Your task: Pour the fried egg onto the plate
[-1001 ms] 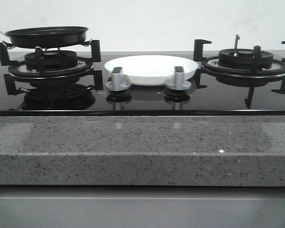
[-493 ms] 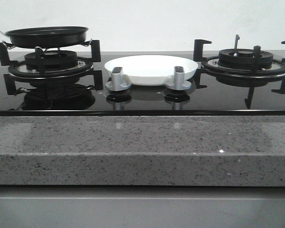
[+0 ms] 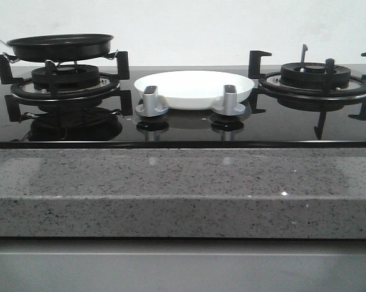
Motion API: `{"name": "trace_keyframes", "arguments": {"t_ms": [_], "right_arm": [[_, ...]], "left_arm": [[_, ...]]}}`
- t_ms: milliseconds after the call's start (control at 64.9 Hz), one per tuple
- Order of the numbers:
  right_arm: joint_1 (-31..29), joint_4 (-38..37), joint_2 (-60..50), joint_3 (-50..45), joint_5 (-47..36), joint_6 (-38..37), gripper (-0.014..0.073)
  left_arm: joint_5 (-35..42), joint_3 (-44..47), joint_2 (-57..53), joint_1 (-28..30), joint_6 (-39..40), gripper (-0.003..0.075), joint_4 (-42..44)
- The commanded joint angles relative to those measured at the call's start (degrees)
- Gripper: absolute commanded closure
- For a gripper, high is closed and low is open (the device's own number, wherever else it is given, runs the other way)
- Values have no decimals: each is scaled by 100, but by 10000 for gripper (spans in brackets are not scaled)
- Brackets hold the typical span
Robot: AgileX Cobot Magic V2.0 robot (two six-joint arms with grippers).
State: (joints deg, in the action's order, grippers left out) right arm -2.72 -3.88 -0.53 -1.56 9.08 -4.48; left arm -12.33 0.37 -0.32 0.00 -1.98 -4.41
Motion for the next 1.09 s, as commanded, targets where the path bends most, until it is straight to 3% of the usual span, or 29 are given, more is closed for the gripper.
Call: {"name": "trace_keyframes", "arguments": {"t_ms": [0,678,832,1078], "right_arm": [[-27,9,-115,26,-422,-8,654],[-27,9,-115,129,-543,-8,654],[-27,9,-82,707,-132,-8,654],[-27,9,790,2019,291,-8,654]], "left_arm": [[495,27,-97,-36,60,739,-32],[1089,-82,-97,-36,60,740,-17],[619,-717,118,-36,60,740,-17],[-111,-2225,1691,-36,60,740,-40]]}}
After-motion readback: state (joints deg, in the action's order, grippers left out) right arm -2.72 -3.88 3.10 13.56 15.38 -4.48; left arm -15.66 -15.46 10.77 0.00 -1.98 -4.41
